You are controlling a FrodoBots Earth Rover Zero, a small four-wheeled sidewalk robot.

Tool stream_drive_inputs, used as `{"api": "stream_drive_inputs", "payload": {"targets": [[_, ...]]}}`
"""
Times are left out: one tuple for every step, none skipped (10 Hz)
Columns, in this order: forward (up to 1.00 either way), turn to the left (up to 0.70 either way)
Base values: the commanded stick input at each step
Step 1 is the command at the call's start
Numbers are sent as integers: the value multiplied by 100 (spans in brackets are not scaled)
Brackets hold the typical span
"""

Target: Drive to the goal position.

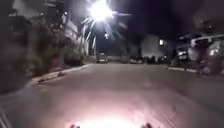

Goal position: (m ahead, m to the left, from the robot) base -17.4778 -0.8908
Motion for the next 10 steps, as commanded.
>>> {"api": "stream_drive_inputs", "payload": {"targets": [[85,0],[85,0],[85,0],[85,0],[85,0],[85,0],[85,0],[85,0],[85,0],[85,0]]}}
